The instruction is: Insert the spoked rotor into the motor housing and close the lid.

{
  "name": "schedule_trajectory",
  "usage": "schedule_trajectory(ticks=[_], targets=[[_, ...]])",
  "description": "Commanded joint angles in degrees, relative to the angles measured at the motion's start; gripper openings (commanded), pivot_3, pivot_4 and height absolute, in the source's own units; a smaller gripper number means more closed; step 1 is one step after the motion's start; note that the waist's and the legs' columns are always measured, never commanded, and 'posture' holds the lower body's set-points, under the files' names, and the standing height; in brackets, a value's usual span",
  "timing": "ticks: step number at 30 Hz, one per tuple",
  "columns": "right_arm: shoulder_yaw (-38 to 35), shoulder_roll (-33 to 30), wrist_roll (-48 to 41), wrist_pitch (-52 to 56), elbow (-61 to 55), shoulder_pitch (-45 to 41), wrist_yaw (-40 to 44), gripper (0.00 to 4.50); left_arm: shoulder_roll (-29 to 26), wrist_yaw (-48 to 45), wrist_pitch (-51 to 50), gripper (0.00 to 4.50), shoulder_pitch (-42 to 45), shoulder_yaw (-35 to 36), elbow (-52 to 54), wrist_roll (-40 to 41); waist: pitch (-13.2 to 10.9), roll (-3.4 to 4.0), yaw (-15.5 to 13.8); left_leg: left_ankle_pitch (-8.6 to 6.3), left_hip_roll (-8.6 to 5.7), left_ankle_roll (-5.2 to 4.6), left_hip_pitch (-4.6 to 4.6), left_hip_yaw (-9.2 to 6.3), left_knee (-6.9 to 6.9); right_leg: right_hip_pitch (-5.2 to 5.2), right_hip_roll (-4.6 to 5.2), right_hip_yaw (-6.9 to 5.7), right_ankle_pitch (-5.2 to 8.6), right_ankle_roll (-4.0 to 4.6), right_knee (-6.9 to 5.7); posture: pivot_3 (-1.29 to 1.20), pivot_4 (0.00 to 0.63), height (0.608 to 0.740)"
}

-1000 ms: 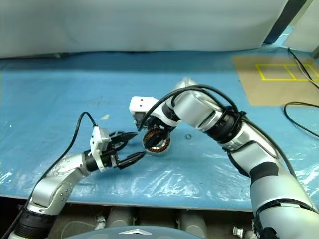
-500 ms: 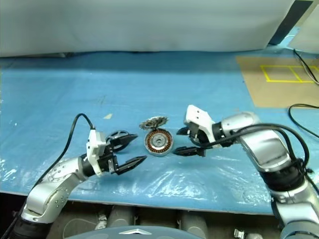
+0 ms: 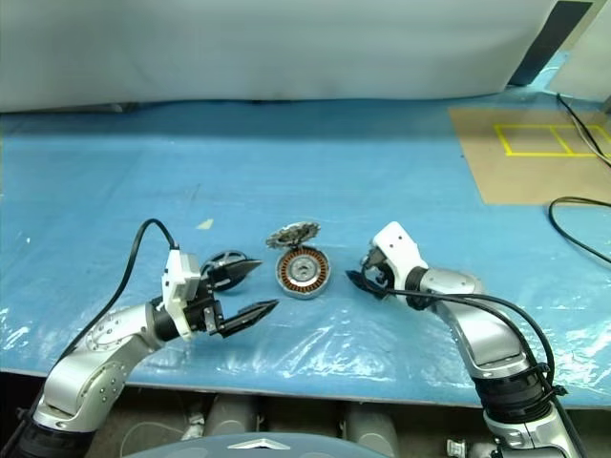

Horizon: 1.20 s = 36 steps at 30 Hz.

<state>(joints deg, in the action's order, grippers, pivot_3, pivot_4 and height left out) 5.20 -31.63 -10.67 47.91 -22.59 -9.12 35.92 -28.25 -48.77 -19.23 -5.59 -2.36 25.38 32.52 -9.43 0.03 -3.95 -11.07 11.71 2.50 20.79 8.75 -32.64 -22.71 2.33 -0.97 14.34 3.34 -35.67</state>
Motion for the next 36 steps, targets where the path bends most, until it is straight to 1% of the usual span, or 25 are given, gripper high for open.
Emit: schedule_trajectory(ticks=[1,5,10,13,16,21,29,30,31,36], targets=[[0.0,-0.6,0.4,-1.4,0.6,1.2,-0.8,3.77,0.1,-0.5,1.4,4.50,-0.3,0.0,0.7,-0.1,0.0,0.00,0.0,0.00,0.00,0.00,0.01,0.00,0.01,0.00,0.00,0.00,0.00,0.00,0.02,0.00,0.150,0.740],[0.6,-0.4,0.4,-2.7,3.5,2.2,-0.8,3.77,0.4,-0.3,1.4,4.50,-0.2,-0.8,0.9,-0.5,0.0,0.00,0.0,0.00,-0.01,0.00,-0.03,0.00,0.01,0.03,0.01,0.00,0.00,-0.01,0.02,0.00,0.150,0.740],[0.4,0.5,0.8,-3.8,6.4,1.9,-2.1,3.77,0.2,-0.5,1.7,4.50,1.0,-0.4,-0.2,-0.7,0.0,0.00,0.0,-0.01,-0.01,-0.01,-0.41,0.00,0.01,0.39,0.02,0.00,0.02,-0.03,0.03,0.00,0.150,0.740],[0.6,0.7,0.9,-4.7,7.2,1.6,-2.2,3.77,0.4,-0.5,2.0,4.50,1.5,-0.4,-0.7,-0.9,0.0,0.00,0.0,-0.01,-0.02,-0.02,-0.67,0.00,0.03,0.62,0.03,0.02,0.16,-0.28,0.08,0.00,0.150,0.740],[1.6,1.0,1.9,-6.0,8.4,1.0,-2.9,3.77,0.8,-0.2,2.2,4.50,1.6,-0.8,-0.7,-1.2,0.0,0.00,0.0,-0.01,-0.01,-0.02,-0.69,0.00,0.04,0.63,0.03,0.02,0.19,-0.33,0.07,0.00,0.150,0.740],[2.5,1.2,2.5,-7.0,9.5,0.5,-3.1,3.77,1.5,0.3,2.3,4.50,2.0,-1.4,-0.6,-1.9,0.0,-0.01,0.0,-0.01,-0.02,-0.02,-0.69,0.00,0.11,0.62,0.03,0.03,0.06,-0.10,0.12,0.00,0.150,0.740],[2.2,0.6,2.1,-7.5,10.1,0.4,-2.1,3.77,1.3,0.8,1.7,4.50,2.5,-1.5,-0.2,-2.0,0.0,-0.01,0.0,-0.01,-0.02,-0.02,-0.70,0.01,0.24,0.61,0.02,0.03,0.06,-0.10,0.22,0.00,0.150,0.740],[2.3,0.6,2.2,-7.8,10.3,0.4,-1.9,3.36,1.3,0.9,1.7,4.50,2.6,-1.4,-0.3,-2.0,0.0,-0.01,0.0,-0.01,-0.03,-0.02,-0.70,0.01,0.26,0.61,0.02,0.03,0.07,-0.10,0.24,0.00,0.150,0.740],[2.3,0.6,2.0,-7.7,10.2,0.3,-1.8,3.20,1.3,1.0,1.6,4.50,2.7,-1.4,-0.2,-1.9,0.0,-0.01,0.0,-0.01,-0.04,-0.02,-0.70,0.01,0.27,0.61,0.02,0.03,0.06,-0.10,0.25,0.00,0.150,0.740],[2.5,0.6,1.4,-6.7,10.3,-0.1,-1.2,1.51,1.4,1.3,1.2,4.50,3.4,-1.7,-0.1,-1.9,0.0,-0.01,0.0,-0.01,-0.04,-0.01,-0.69,0.01,0.35,0.58,0.02,0.03,0.06,-0.08,0.29,0.00,0.150,0.740]])
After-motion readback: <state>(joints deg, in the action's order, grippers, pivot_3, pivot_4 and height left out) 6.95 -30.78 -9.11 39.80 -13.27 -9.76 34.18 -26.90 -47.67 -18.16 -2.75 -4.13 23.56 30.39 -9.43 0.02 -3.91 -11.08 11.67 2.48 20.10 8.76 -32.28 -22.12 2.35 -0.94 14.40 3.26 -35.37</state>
